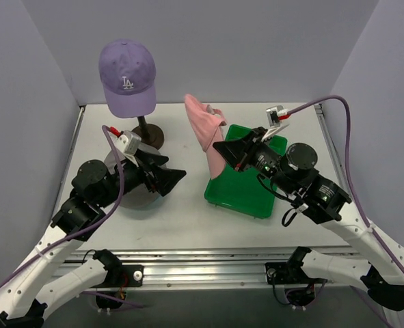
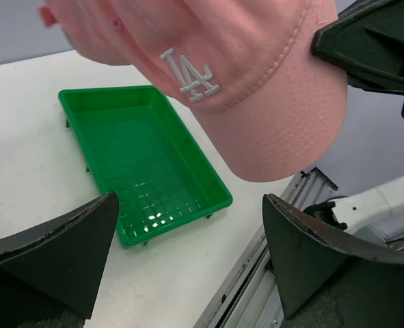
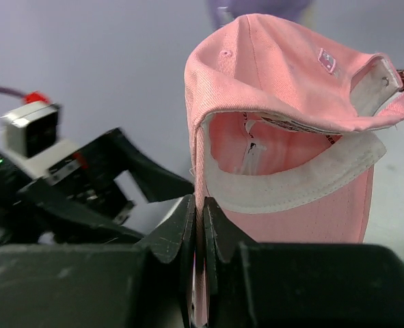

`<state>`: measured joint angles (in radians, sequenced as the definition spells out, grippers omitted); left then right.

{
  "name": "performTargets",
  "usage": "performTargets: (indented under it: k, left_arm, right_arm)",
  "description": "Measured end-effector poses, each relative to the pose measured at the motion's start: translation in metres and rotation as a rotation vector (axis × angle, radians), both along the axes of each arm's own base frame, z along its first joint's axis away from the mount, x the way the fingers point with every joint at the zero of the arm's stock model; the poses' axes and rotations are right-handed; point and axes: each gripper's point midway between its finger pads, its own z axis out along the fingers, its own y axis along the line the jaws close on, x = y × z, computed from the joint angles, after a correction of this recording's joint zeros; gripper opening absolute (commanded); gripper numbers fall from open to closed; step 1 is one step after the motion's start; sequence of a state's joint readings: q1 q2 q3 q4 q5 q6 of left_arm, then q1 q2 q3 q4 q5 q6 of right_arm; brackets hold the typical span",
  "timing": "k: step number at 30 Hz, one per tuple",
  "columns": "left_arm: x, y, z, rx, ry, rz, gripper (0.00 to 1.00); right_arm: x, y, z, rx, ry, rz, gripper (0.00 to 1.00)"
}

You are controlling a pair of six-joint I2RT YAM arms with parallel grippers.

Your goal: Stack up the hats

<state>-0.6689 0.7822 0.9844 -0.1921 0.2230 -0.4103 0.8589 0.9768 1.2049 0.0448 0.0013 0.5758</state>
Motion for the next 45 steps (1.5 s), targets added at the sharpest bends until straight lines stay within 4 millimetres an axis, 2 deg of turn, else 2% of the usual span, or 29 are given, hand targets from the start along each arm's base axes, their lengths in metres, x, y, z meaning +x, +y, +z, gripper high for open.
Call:
performTargets:
  k: [4, 8, 15, 20, 26, 28, 32, 33, 34, 35, 38, 42, 45]
  left_arm:
    - [-0.018, -0.003, 0.016, -0.032, -0.026, -0.08, 0.94]
    - [-0.034, -0.003, 0.039, -0.059, -0.066, -0.141, 0.94]
    - [-0.044, 0.001, 0.066, -0.103, -0.1, -0.158, 0.94]
    - [-0.043, 0.003, 0.087, -0.124, -0.129, -0.146, 0.94]
    - [-0.025, -0.01, 0.074, -0.095, -0.078, -0.139, 0.94]
    - [-0.02, -0.014, 0.069, -0.087, -0.056, -0.136, 0.99]
    - [-0.015, -0.018, 0.064, -0.089, -0.025, -0.133, 0.57]
    - [-0.016, -0.019, 0.064, -0.091, -0.019, -0.142, 0.31]
    - [-0.018, -0.021, 0.064, -0.098, -0.008, -0.153, 0.15]
    - [-0.017, -0.023, 0.064, -0.097, -0.006, -0.154, 0.03]
    - [-0.014, -0.025, 0.06, -0.092, 0.009, -0.154, 0.02]
    - [-0.005, -0.023, 0.051, -0.064, 0.058, -0.106, 0.02]
    - [0.003, -0.019, 0.058, -0.059, 0.066, -0.05, 0.02]
  right_arm:
    - [-0.035, 0.009, 0.031, 0.096, -0.073, 0.181, 0.0]
    - [-0.058, 0.013, 0.046, 0.153, -0.092, 0.297, 0.0]
    - [-0.074, 0.02, 0.042, 0.204, -0.034, 0.396, 0.0]
    - [-0.077, 0.034, 0.035, 0.228, 0.021, 0.463, 0.0]
    - [-0.074, 0.041, 0.025, 0.22, 0.061, 0.47, 0.0]
    - [-0.073, 0.042, 0.023, 0.217, 0.064, 0.469, 0.0]
    - [-0.069, 0.043, 0.019, 0.206, 0.072, 0.453, 0.0]
    - [-0.067, 0.043, 0.017, 0.199, 0.071, 0.446, 0.0]
    - [-0.066, 0.043, 0.015, 0.191, 0.076, 0.439, 0.0]
    - [-0.065, 0.043, 0.011, 0.18, 0.081, 0.433, 0.0]
    - [-0.059, 0.041, 0.004, 0.147, 0.08, 0.401, 0.03]
    - [-0.051, 0.037, -0.011, 0.077, 0.088, 0.343, 0.16]
    - [-0.048, 0.035, -0.023, 0.03, 0.093, 0.324, 0.26]
